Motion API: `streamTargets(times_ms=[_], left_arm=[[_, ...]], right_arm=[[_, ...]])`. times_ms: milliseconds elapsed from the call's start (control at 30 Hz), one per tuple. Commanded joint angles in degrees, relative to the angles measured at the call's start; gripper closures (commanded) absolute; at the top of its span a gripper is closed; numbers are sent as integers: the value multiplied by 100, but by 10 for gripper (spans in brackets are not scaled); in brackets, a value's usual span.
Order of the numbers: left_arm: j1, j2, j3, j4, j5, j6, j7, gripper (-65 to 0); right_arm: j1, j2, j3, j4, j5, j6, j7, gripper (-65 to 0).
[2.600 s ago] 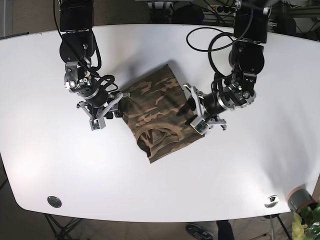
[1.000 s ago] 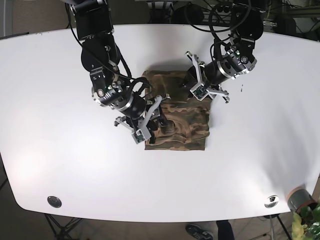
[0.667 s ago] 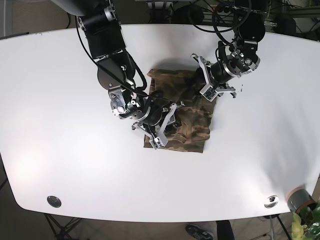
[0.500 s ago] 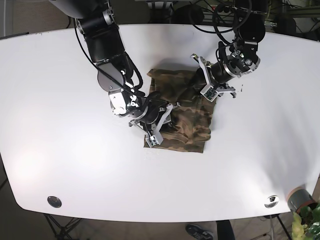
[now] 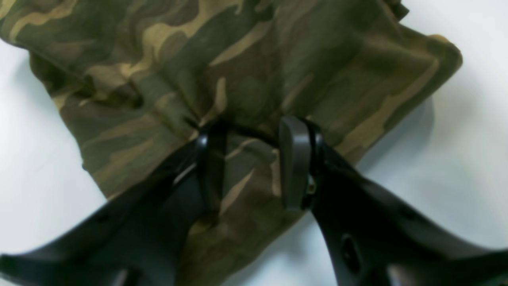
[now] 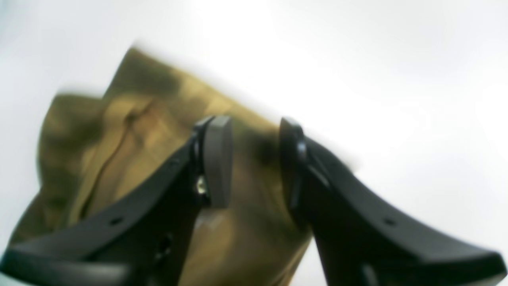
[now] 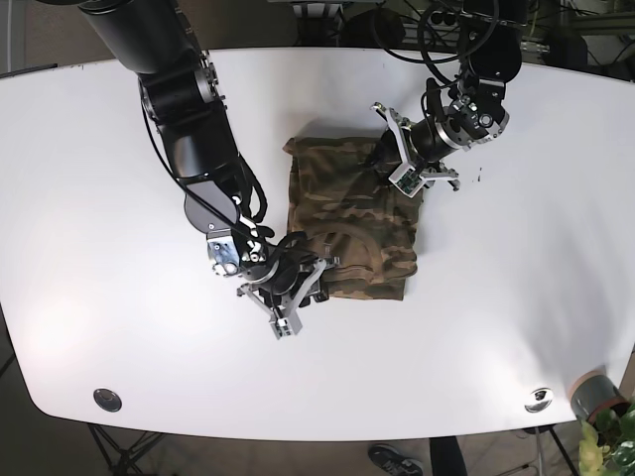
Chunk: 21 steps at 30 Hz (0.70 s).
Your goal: Fold the T-shirt properly
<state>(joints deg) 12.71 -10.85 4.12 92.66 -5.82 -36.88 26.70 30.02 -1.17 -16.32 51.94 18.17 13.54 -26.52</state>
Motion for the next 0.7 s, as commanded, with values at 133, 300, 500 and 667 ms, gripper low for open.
streamTargets(times_ms=[133, 300, 500, 667], left_arm=[[8, -18, -3, 127, 86, -61, 209, -208], [-150, -9, -12, 532, 86, -52, 244, -210], [-467, -1, 14, 839, 86, -44, 447, -215], [-836, 369, 32, 866, 130, 449, 851, -217]], right_arm=[[378, -37, 18, 349, 139, 48, 72, -185], [27, 86, 458, 1456, 139, 48, -614, -185], [-475, 77, 1047, 2599, 139, 57, -1185, -185], [-870, 104, 1557, 3311, 139, 57, -1519, -185]])
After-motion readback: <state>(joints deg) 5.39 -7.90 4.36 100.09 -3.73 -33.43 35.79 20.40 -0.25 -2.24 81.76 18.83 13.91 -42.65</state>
